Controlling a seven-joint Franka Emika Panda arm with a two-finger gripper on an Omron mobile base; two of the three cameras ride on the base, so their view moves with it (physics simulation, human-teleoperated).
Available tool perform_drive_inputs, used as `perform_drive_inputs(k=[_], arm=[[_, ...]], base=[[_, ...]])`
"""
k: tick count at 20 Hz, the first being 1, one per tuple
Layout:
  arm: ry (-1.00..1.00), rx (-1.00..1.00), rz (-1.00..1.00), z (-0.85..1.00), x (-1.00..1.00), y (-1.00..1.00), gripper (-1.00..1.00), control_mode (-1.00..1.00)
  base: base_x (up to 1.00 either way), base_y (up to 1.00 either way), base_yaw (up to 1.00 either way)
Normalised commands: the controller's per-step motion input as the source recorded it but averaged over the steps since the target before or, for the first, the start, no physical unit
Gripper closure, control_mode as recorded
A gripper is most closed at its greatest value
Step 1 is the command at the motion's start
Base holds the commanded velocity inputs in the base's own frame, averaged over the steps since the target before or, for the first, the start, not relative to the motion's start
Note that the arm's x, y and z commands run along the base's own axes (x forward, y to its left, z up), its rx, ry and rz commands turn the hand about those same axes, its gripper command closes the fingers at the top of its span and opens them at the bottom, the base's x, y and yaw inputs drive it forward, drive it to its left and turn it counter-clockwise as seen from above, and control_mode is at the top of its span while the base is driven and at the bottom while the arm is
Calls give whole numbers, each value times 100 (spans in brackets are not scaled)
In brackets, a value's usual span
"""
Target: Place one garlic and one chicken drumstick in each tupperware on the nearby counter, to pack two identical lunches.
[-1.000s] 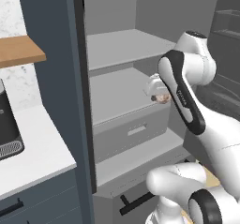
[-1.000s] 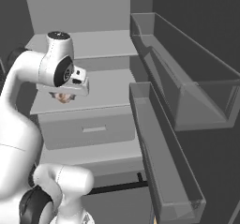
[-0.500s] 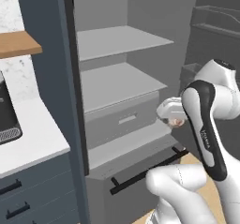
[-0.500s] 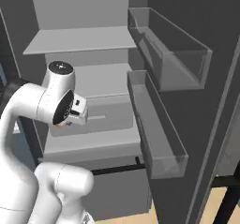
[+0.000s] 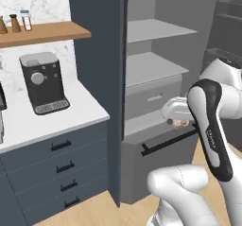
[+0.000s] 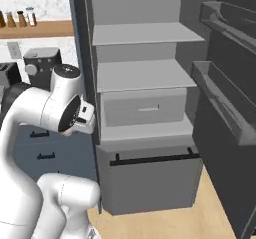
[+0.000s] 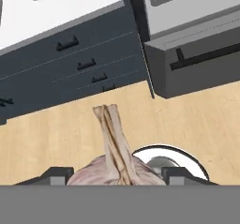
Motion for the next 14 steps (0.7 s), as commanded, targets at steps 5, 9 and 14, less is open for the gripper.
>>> perform_drive_inputs(k=[5, 9, 14], arm=[[0, 0, 0, 0, 0, 0, 100, 100], [0, 0, 0, 0, 0, 0, 100, 100], [0, 0, 0, 0, 0, 0, 100, 100]], base=[[-44, 99, 29], [-34, 100, 35], [-1, 100, 41]])
